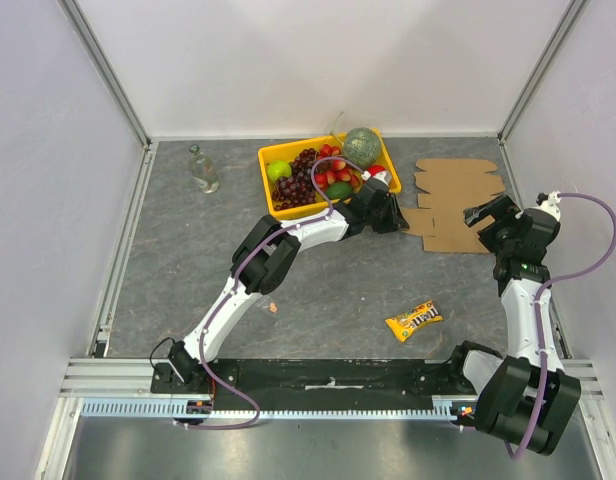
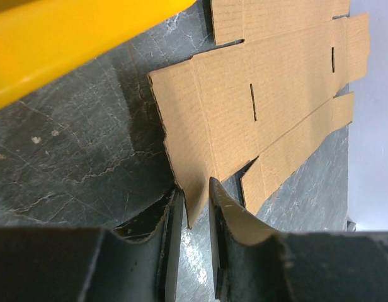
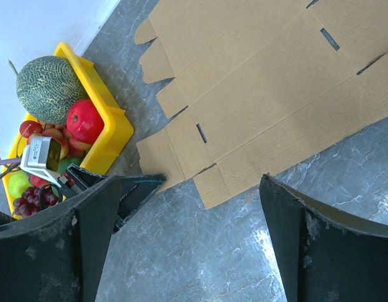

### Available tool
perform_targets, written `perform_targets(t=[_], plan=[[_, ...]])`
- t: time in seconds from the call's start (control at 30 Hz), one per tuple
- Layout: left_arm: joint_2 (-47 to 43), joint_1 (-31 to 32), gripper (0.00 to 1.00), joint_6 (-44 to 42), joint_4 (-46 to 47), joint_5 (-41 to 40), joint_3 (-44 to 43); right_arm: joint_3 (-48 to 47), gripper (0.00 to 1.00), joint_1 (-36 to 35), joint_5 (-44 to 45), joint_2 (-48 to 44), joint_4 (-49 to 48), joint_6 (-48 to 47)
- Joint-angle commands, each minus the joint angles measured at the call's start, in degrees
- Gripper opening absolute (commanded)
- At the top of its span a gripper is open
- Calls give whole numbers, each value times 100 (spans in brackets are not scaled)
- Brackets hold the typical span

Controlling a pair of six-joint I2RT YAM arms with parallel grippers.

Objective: Fold the paper box

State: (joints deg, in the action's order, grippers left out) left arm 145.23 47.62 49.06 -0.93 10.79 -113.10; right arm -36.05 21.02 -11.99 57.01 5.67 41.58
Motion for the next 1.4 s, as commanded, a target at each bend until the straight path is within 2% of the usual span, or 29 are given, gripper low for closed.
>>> perform_targets(t=[0.0,0.13,0.33,0.63,0.83,1.1,1.2,1.37], plan=[[120,11,27,-63,31,160,7,-51,98,25,-23,-32,-163,8],[76,2,20,-265,-21,204,-247,-42,98,34,126,-164,-163,-54],[-56,2,2,-300,258,529,-494,2,98,87,223,-524,-110,-80],[-460,55,2,-335,769,1066,-731,72,98,192,346,-1148,83,-89],[-1119,-15,2,-502,647,846,-696,178,98,201,276,-1544,83,165],[-2024,-226,2,-634,524,662,-494,151,98,201,-470,-2027,-206,570],[-2437,-296,2,-608,515,434,-170,125,98,201,-786,-2317,-365,955],[-3070,-349,2,-573,708,108,489,467,98,201,-1331,-2695,-926,2123]])
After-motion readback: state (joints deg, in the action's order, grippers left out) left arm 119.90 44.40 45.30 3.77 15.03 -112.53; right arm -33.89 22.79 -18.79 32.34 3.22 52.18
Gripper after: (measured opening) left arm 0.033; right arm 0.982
